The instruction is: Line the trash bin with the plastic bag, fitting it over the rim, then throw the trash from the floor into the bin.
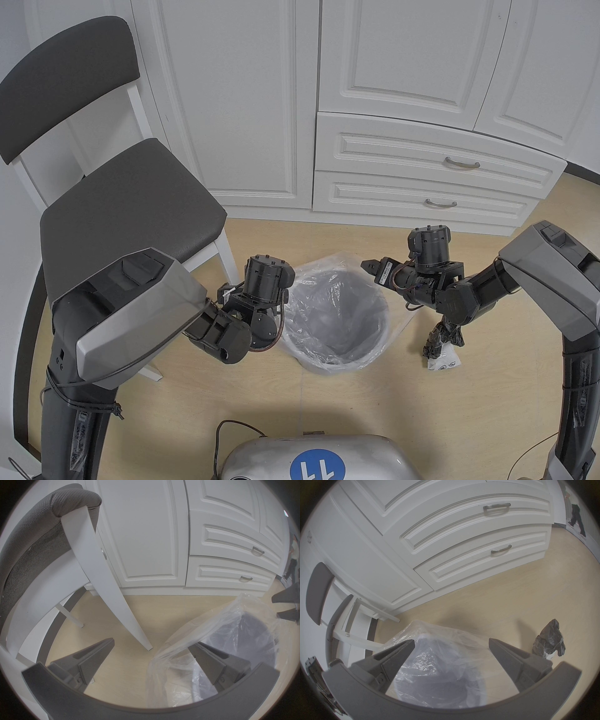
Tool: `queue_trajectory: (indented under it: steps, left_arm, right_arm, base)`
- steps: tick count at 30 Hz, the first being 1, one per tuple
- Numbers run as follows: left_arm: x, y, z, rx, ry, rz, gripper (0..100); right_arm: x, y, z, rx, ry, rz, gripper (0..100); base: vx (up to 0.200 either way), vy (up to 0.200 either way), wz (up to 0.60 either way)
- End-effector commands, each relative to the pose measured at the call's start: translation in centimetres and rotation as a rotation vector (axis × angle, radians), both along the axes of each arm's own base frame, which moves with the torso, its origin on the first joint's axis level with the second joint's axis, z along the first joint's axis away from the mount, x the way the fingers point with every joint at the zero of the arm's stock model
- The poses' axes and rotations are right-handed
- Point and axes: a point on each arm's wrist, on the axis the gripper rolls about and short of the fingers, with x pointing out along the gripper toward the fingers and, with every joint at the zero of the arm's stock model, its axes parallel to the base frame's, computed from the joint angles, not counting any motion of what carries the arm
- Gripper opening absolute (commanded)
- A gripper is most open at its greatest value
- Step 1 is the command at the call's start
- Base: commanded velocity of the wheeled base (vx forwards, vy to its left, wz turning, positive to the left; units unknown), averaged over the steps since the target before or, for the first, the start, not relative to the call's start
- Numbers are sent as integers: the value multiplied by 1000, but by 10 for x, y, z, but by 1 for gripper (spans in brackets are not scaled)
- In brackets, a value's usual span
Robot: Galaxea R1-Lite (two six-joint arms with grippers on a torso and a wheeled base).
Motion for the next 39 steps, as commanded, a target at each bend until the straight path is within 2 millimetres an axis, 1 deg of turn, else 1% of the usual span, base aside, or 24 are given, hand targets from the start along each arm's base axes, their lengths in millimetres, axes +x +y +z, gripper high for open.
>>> queue_trajectory:
  steps: [1, 6, 11, 12, 14, 15, 16, 18, 21, 29, 32, 33, 34, 36, 39]
  left_arm:
    - [-1, 1, -1, 7, 5, 0, 100]
    - [0, 1, -4, 15, 10, -2, 100]
    - [2, 1, -2, 8, -1, 0, 100]
    - [2, 1, -2, 7, -3, 0, 100]
    - [2, 1, -1, 6, -4, 0, 100]
    - [2, 1, -1, 7, -4, 1, 100]
    - [2, 1, -1, 6, -4, 0, 100]
    - [2, 1, -1, 6, -4, 0, 100]
    - [1, 1, -2, 7, -3, 0, 100]
    - [2, 0, -3, 6, -4, -2, 100]
    - [3, -1, -9, 9, 1, -2, 100]
    - [3, -1, -9, 9, 1, -2, 100]
    - [4, -2, -9, 6, -2, -1, 100]
    - [6, -3, -10, 3, -4, -1, 100]
    - [9, -4, -11, -3, -10, 2, 100]
  right_arm:
    - [-1, 1, 2, 7, 0, 4, 100]
    - [-1, 0, -1, 3, 7, 2, 100]
    - [-2, -4, 4, 1, 2, -1, 100]
    - [-7, -7, 14, -3, -6, 0, 100]
    - [-13, -9, 28, -4, -13, 5, 100]
    - [-14, -9, 29, -3, -13, 6, 100]
    - [-20, -7, 36, 2, -13, 26, 100]
    - [-23, -5, 38, 4, -14, 37, 100]
    - [-27, 4, 35, 7, -11, 64, 100]
    - [-32, 14, 24, 4, 20, 96, 100]
    - [-26, 16, 9, -3, 45, 93, 100]
    - [-26, 16, 9, -3, 45, 93, 100]
    - [-19, 15, -1, -5, 61, 84, 100]
    - [-11, 15, -10, -2, 63, 73, 100]
    - [-3, 13, -15, 28, 50, 50, 100]
  base:
    - [0, 0, 0]
    - [0, 0, 0]
    - [0, 0, 0]
    - [0, 0, 0]
    - [0, 0, 0]
    - [0, 0, 0]
    - [0, 0, 0]
    - [0, 0, 0]
    - [0, 0, 0]
    - [0, 0, 0]
    - [0, 0, 0]
    - [0, 0, 0]
    - [0, 0, 0]
    - [0, 0, 0]
    - [0, 0, 0]
